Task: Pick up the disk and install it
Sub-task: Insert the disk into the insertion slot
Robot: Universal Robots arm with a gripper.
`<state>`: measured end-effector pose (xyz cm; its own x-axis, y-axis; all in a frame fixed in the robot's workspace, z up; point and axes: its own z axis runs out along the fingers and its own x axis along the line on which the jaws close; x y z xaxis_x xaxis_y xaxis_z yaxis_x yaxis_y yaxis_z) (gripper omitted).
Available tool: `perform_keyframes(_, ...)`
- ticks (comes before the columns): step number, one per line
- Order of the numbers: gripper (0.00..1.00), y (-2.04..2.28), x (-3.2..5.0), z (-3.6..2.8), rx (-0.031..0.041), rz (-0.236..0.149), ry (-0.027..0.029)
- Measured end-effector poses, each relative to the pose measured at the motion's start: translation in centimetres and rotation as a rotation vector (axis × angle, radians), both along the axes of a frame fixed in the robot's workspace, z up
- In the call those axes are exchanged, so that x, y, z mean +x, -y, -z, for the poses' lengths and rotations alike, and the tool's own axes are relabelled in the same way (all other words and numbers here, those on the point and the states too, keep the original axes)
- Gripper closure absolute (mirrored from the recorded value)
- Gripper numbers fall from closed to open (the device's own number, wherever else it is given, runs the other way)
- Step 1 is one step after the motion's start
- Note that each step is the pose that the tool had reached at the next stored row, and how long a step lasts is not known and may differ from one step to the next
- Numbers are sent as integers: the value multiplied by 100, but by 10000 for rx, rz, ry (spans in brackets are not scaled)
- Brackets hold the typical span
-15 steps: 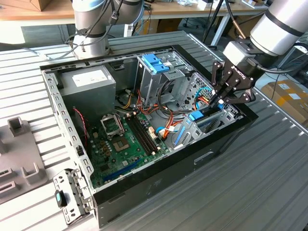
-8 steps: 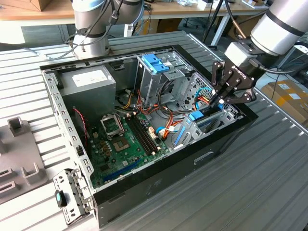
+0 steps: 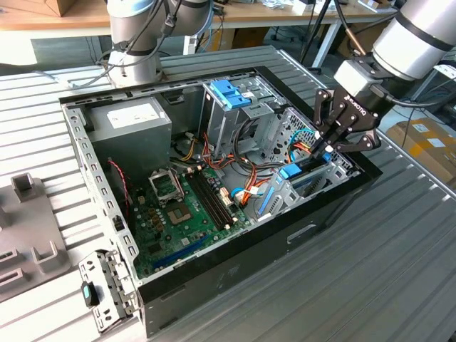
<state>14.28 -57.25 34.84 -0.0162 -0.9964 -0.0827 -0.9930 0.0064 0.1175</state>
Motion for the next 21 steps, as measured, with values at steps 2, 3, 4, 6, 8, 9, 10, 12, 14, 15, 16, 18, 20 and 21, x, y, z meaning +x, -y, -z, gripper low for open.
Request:
perform_keyframes(2,84,0,0,13,2,0,-5)
perform_keyframes(3,84,0,0,17,1,0,-6)
perform_keyframes(4,84,0,0,22,0,0,-8)
perform_keyframes(6,84,0,0,26,-1,0,-10)
perform_keyframes(8,84,0,1,29,0,0,-12)
perform_keyframes(9,84,0,2,30,0,0,-13)
perform_keyframes(10,84,0,4,31,0,-1,-15)
perform_keyframes(12,84,0,9,38,1,-1,-24)
perform_keyframes(14,84,0,13,43,0,0,-32)
perform_keyframes(15,84,0,13,47,1,0,-35)
perform_keyframes(16,84,0,13,50,5,0,-37)
perform_keyframes(18,84,3,14,51,7,0,-38)
perform_keyframes(20,84,16,20,52,8,-1,-39)
perform_keyframes(21,84,18,21,52,8,0,-38)
